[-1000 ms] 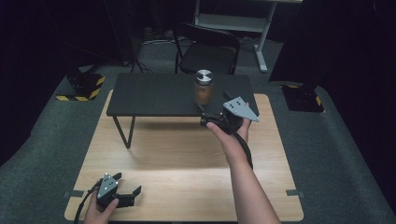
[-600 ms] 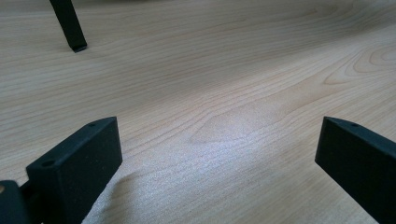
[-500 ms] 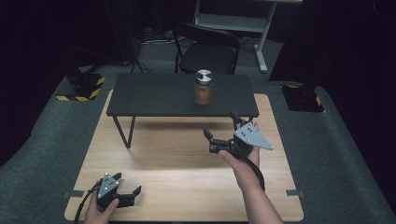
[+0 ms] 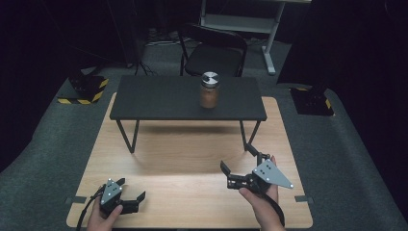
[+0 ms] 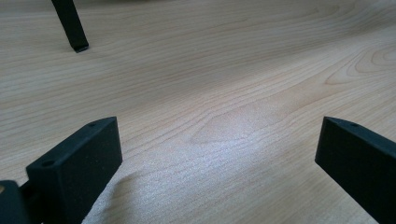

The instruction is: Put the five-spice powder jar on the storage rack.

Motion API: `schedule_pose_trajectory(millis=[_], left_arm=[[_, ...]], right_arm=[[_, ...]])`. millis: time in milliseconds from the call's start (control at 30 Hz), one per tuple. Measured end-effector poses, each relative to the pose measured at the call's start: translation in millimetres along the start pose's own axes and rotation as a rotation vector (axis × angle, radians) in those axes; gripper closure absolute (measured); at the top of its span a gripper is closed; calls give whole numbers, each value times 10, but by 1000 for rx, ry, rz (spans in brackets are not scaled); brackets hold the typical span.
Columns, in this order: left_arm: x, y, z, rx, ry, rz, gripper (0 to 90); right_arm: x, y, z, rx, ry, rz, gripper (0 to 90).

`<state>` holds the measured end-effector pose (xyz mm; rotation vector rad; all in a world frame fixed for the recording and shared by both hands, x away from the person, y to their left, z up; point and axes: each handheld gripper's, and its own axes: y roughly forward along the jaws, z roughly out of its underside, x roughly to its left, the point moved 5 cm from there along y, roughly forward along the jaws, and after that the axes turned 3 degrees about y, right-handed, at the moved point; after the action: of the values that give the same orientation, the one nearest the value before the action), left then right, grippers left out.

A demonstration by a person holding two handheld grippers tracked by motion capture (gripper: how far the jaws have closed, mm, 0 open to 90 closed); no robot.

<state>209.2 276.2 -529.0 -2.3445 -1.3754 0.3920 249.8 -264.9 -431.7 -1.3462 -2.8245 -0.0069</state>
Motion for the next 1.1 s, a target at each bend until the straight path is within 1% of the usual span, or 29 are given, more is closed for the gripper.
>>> schedule_pose_trajectory(millis=[200, 467, 667, 800, 867, 1000, 1100], left_arm=[[-5, -1, 1, -1, 3, -3, 9], [-9, -3, 4, -3, 6, -4, 9], [-12, -5, 6, -4, 6, -4, 9], [-14, -6, 8, -6, 8, -4, 9], [-14, -6, 9, -6, 8, -4, 9], [-14, -5, 7, -5, 7, -4, 9], [-15, -6, 10, -7, 8, -3, 9]], right_arm=[[-18, -221, 220, 29, 6, 10, 1], [-60, -402, 512, 76, 19, 30, 1], [-102, -470, 697, 113, 36, 50, 1], [-136, -504, 819, 135, 39, 70, 1], [-153, -514, 856, 146, 46, 75, 1], [-186, -527, 901, 165, 39, 89, 1], [-204, -534, 941, 178, 43, 100, 1]])
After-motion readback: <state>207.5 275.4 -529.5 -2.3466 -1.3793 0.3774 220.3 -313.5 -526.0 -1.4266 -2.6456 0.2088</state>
